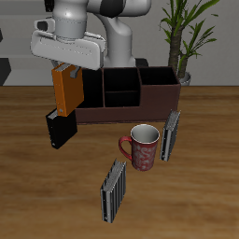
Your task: Place the orange book into the back desk caddy's back compartment
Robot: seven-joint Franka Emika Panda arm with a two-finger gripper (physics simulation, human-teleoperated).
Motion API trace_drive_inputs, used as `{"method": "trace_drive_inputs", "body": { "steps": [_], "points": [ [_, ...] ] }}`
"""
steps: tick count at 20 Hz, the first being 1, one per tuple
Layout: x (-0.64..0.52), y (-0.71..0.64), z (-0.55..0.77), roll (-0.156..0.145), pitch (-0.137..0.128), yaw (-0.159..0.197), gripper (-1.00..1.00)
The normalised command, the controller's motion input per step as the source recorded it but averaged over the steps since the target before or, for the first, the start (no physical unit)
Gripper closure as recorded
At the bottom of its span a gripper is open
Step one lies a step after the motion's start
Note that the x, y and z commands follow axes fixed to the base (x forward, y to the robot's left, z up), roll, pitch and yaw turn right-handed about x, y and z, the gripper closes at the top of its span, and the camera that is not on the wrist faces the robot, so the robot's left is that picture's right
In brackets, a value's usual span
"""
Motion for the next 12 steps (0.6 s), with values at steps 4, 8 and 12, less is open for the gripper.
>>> {"method": "trace_drive_inputs", "body": {
  "steps": [4, 8, 12],
  "points": [
    [-0.53, 0.18, 0.21, -0.009, -0.023, 0.039, 1.0],
    [-0.51, 0.09, 0.3, -0.002, -0.042, 0.069, 1.0],
    [-0.49, 0.12, 0.24, 0.027, -0.046, 0.049, 1.0]
  ]
}}
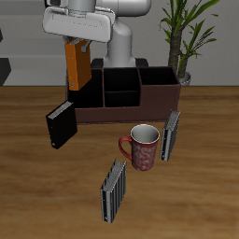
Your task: Place the orange book into the back desk caddy's back compartment
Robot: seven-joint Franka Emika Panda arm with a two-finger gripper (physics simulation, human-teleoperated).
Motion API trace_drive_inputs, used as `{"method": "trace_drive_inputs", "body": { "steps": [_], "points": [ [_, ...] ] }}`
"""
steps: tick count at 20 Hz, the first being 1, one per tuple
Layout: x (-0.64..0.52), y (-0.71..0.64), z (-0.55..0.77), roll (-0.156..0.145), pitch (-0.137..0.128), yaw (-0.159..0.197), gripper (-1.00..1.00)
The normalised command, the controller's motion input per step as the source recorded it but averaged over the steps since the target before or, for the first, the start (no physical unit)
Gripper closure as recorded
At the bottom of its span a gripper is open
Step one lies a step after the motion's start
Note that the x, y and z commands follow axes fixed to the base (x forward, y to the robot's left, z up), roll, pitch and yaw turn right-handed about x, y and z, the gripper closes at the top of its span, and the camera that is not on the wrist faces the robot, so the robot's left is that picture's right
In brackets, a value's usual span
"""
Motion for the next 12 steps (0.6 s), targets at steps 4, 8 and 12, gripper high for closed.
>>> {"method": "trace_drive_inputs", "body": {
  "steps": [4, 8, 12],
  "points": [
    [-0.46, 0.14, 0.13, 0.002, -0.03, 0.096, 1.0],
    [-0.51, 0.16, 0.04, -0.04, -0.034, 0.061, 1.0],
    [-0.45, 0.2, -0.06, -0.056, 0.002, 0.08, 1.0]
  ]
}}
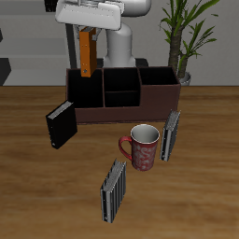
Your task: Place the orange book into the back desk caddy's back compartment
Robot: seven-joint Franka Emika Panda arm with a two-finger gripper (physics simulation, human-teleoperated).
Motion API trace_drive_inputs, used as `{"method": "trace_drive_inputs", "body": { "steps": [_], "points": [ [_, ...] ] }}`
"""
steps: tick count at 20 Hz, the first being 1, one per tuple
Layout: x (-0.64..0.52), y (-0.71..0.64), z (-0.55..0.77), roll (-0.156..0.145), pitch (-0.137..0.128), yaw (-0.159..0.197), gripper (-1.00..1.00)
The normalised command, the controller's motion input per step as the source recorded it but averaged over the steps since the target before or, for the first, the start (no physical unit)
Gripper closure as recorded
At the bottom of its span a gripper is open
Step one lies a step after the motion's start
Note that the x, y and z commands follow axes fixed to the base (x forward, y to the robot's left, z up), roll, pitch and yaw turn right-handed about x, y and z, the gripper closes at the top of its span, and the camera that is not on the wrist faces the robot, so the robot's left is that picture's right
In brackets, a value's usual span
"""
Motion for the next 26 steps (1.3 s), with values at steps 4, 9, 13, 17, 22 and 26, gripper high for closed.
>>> {"method": "trace_drive_inputs", "body": {
  "steps": [4, 9, 13, 17, 22, 26],
  "points": [
    [-0.32, 0.17, -0.06, -0.035, 0.007, 0.038, 1.0],
    [-0.5, 0.16, 0.09, -0.033, -0.037, 0.006, 1.0],
    [-0.26, 0.05, 0.09, -0.011, -0.015, -0.002, 1.0],
    [-0.35, 0.09, 0.07, 0.002, -0.025, 0.031, 1.0],
    [-0.28, 0.23, 0.09, 0.059, -0.039, 0.081, 1.0],
    [-0.25, 0.3, 0.04, 0.075, -0.034, 0.133, 1.0]
  ]
}}
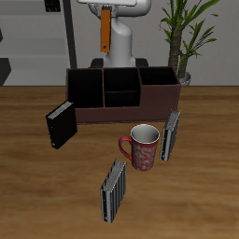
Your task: Place the orange book into the back desk caddy's back compartment
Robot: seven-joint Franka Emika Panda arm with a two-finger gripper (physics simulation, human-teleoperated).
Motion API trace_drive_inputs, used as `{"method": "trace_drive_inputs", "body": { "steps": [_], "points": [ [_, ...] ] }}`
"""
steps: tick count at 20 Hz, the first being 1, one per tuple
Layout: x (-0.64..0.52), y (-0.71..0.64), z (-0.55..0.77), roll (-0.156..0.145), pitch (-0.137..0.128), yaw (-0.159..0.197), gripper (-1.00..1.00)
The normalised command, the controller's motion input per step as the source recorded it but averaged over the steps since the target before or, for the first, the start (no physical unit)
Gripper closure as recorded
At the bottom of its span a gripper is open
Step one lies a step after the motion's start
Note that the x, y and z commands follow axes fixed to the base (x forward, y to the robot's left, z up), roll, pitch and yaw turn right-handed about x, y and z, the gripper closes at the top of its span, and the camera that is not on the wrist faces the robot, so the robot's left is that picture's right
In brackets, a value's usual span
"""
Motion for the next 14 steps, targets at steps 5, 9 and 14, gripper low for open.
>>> {"method": "trace_drive_inputs", "body": {
  "steps": [5, 9, 14],
  "points": [
    [-0.06, 0.13, -0.04, 0.076, -0.001, 0.16, 1.0],
    [0.02, -0.04, -0.03, 0.027, 0.016, 0.136, 1.0],
    [-0.01, -0.13, 0.03, 0.01, -0.001, 0.134, 1.0]
  ]
}}
